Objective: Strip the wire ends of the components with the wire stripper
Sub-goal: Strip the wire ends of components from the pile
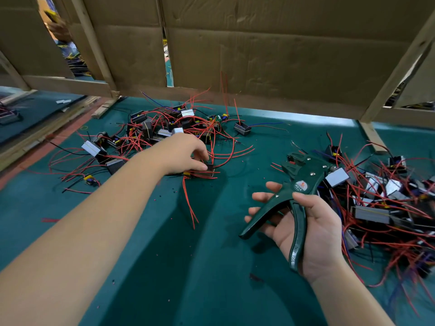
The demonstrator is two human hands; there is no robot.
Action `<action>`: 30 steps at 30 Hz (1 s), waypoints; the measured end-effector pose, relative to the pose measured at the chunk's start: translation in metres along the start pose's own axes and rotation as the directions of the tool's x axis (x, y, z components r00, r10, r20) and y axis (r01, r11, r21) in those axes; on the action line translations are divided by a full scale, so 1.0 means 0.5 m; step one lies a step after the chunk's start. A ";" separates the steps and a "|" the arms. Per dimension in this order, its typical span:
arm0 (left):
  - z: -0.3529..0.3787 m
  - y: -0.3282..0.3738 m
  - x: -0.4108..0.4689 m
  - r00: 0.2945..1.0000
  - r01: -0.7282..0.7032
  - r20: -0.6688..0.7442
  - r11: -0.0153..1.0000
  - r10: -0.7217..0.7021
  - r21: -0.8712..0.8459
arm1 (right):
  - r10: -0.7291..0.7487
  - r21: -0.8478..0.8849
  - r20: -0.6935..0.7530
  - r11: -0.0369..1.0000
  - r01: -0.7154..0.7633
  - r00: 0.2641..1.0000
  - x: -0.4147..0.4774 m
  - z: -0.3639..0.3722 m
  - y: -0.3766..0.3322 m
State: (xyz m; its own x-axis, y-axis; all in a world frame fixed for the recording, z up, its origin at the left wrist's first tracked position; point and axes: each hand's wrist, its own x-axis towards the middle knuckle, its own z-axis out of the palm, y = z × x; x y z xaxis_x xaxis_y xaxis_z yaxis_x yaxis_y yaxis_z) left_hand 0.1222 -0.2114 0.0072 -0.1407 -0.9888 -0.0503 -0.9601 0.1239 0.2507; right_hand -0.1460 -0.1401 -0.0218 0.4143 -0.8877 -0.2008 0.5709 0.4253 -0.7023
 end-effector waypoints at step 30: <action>0.038 0.145 -0.099 0.892 -0.288 -0.421 0.513 -0.163 -0.808 | 0.111 -0.110 -0.060 0.987 -0.117 0.992 0.004 -0.007 0.012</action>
State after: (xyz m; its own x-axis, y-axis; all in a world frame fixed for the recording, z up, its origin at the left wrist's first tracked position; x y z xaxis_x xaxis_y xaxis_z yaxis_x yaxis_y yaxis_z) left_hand 0.0550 -0.1517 0.0096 0.1327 -0.9377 0.3212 -0.2571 0.2804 0.9248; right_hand -0.1443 -0.1397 -0.0290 0.4319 -0.8441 -0.3176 0.4371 0.5040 -0.7449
